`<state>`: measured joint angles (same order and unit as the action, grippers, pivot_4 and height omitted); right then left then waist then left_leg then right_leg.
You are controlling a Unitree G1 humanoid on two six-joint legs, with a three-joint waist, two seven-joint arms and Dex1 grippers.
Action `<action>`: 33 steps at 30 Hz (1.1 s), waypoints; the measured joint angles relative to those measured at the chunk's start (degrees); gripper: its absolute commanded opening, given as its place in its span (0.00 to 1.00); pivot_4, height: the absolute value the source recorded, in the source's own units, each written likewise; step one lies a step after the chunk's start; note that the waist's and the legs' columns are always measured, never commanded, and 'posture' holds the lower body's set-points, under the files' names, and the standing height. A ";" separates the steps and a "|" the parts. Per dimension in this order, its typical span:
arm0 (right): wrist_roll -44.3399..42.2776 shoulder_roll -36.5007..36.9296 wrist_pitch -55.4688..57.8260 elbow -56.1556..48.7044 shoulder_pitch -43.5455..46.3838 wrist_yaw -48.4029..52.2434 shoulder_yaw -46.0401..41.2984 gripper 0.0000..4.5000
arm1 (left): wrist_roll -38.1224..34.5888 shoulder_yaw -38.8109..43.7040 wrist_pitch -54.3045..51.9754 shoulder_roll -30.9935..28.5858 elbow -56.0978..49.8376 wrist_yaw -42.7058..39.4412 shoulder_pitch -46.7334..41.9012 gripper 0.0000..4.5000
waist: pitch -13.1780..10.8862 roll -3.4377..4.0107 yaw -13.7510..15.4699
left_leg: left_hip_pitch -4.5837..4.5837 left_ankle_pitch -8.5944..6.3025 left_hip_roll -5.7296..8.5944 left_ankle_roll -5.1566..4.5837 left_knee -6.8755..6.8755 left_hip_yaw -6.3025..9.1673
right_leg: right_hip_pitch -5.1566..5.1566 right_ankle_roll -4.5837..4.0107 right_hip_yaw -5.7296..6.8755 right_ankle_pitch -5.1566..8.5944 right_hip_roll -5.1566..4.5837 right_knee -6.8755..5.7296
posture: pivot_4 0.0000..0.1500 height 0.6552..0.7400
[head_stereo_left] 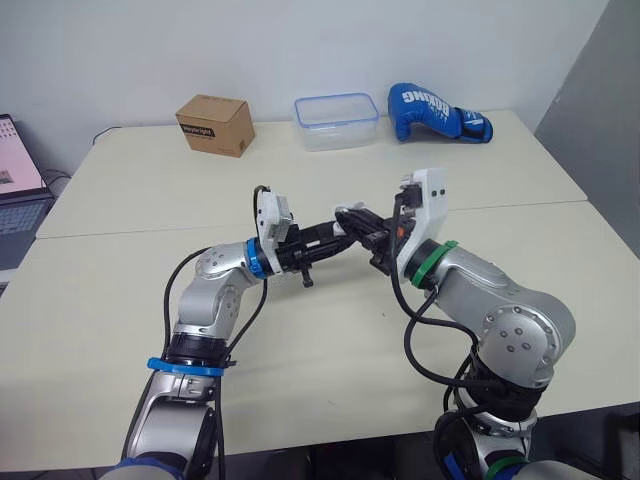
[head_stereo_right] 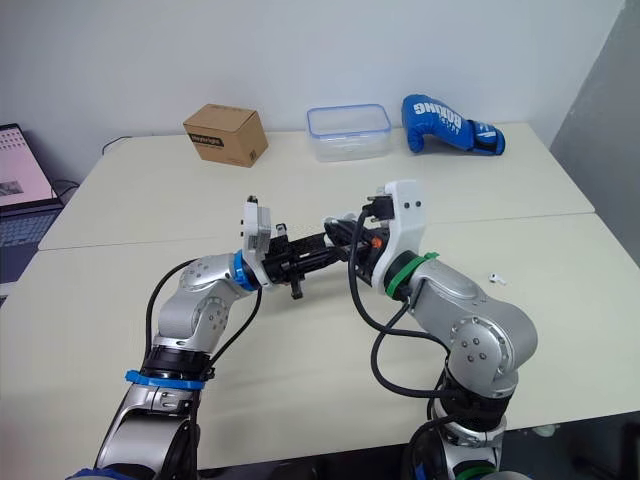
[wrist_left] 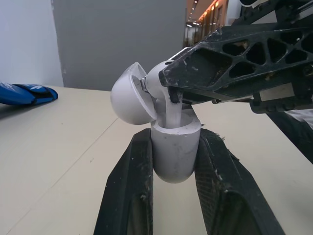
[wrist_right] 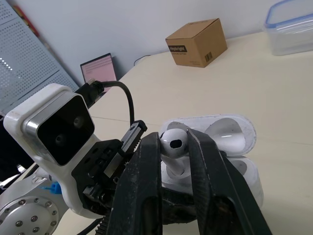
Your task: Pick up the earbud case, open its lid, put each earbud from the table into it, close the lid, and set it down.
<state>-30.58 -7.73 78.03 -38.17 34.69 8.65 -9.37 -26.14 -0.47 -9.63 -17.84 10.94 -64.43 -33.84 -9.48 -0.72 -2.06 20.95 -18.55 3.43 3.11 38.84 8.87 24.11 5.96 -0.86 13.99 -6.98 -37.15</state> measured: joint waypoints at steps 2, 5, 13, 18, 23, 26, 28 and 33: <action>-0.24 0.00 0.01 -0.09 0.01 -0.59 -0.01 0.09 | 0.00 -0.20 0.00 0.12 -0.15 0.59 -0.01 0.17 | 0.00 0.00 0.00 | 0.00 0.00 0.00 0.00 -0.01 0.00 | 0.00 0.00 0.00 0.00 0.00 0.00 | 1.00 0.89; -0.68 0.02 0.03 -0.12 0.10 -1.34 -0.07 0.09 | 0.01 -0.30 0.00 0.46 -0.54 1.60 -0.01 0.17 | 0.00 0.00 -0.01 | 0.00 0.00 0.00 0.00 -0.01 -0.01 | 0.00 0.00 -0.01 0.00 0.00 0.01 | 1.00 0.89; -2.86 0.12 0.59 -0.45 0.56 -1.96 -0.18 0.38 | 0.06 -0.33 -0.56 0.46 -1.90 3.09 0.00 0.17 | 0.00 0.00 -0.02 | 0.00 0.00 -0.01 0.00 -0.01 -0.01 | 0.00 0.00 0.00 0.00 0.01 0.01 | 1.00 0.89; -3.96 1.07 -1.57 -0.45 0.54 -2.05 1.33 0.54 | -0.26 -0.25 -1.26 0.30 -2.63 3.74 0.00 0.17 | 0.00 0.00 0.00 | 0.00 0.00 0.00 0.00 -0.02 0.00 | 0.00 0.00 0.00 0.00 0.01 0.02 | 1.00 0.89; -4.23 5.39 -5.18 -0.45 0.19 -1.18 2.75 0.54 | -0.48 -0.24 -1.44 0.24 -3.70 3.66 0.00 0.17 | 0.00 0.00 0.00 | 0.00 0.00 0.00 0.00 -0.02 -0.04 | -0.01 0.00 0.01 0.00 0.01 0.03 | 1.00 0.89; -4.38 7.67 -6.56 -0.44 0.11 -0.93 2.59 0.54 | -0.60 -0.22 -1.49 0.12 -3.82 3.58 0.00 0.17 | 0.00 0.00 0.00 | 0.00 0.00 0.00 0.00 -0.02 -0.07 | -0.01 0.00 0.00 0.00 0.01 0.03 | 1.00 0.89; -4.54 9.56 -7.33 -0.43 0.02 -0.45 2.59 0.54 | -0.80 -0.22 -1.53 0.11 -3.94 3.51 0.00 0.17 | 0.00 0.00 0.01 | 0.00 0.00 0.00 0.00 -0.02 -0.12 | -0.02 0.00 0.01 0.00 0.01 0.04 | 1.00 0.89; -7.79 11.82 -8.21 -0.42 -0.49 1.65 1.01 0.54 | -1.63 -0.13 -1.55 0.03 -4.58 3.28 0.03 0.17 | 0.00 0.00 0.01 | 0.00 0.00 -0.01 0.00 -0.02 -0.20 | -0.02 0.00 0.00 0.00 0.02 0.05 | 1.00 0.89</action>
<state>-38.36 4.09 69.83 -38.59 34.19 10.30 -8.36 -27.77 -0.60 -11.17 -17.82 6.36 -61.15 -33.81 -9.48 -0.72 -2.04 20.95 -18.55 3.41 3.11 38.82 8.67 24.08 5.96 -0.86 13.99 -6.96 -37.10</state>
